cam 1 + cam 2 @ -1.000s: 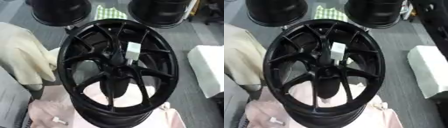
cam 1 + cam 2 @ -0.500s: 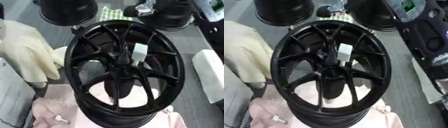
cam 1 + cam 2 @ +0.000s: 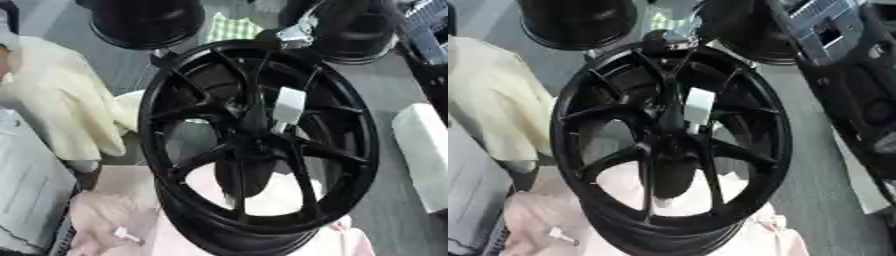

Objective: Pull the pin out of the wheel hub.

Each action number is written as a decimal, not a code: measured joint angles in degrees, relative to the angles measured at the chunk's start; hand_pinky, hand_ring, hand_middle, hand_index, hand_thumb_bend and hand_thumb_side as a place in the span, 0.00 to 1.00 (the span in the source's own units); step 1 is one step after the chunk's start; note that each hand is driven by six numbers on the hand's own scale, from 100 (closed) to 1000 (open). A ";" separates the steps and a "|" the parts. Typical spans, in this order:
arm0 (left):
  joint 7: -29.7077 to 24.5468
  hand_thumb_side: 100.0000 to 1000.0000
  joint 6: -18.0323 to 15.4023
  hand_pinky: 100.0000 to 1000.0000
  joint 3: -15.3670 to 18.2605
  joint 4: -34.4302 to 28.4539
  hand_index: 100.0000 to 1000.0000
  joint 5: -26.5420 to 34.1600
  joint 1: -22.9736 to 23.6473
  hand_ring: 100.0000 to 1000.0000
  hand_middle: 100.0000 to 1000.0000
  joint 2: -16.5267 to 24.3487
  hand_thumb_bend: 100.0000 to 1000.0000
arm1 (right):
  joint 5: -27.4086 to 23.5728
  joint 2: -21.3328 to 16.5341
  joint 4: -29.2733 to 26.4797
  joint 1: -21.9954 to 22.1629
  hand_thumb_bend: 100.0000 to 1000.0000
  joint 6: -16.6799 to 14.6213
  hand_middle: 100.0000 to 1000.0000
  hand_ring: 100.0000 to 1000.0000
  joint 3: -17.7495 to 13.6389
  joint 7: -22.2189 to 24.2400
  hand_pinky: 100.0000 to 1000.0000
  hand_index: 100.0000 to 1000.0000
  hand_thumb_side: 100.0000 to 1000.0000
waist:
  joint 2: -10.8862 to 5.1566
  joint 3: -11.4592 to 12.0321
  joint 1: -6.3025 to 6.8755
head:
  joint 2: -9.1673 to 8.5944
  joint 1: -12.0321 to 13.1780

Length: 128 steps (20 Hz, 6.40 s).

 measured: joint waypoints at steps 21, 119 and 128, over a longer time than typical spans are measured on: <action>1.15 0.78 -0.03 0.45 1.30 0.02 0.60 -1.37 2.61 0.58 0.49 1.05 0.03 | 5.67 -3.12 -4.21 4.08 0.45 -2.64 0.63 0.76 2.02 0.70 0.76 0.78 0.61 | -0.05 -2.68 -2.23 | 0.00 2.55; 1.95 0.83 0.34 0.45 2.02 0.32 0.59 -2.77 4.64 0.57 0.49 1.11 0.00 | 16.23 -0.13 -2.83 15.74 0.47 -3.21 0.27 0.69 -2.68 -2.83 0.69 0.76 0.59 | 3.07 -3.41 -3.07 | 0.00 -0.17; 1.93 0.83 0.36 0.45 2.02 0.32 0.59 -2.78 4.64 0.57 0.49 1.11 0.00 | 16.86 0.21 -2.12 15.74 0.47 -3.80 0.26 0.69 -2.73 -2.62 0.69 0.77 0.60 | 3.25 -3.44 -3.09 | 0.00 -0.22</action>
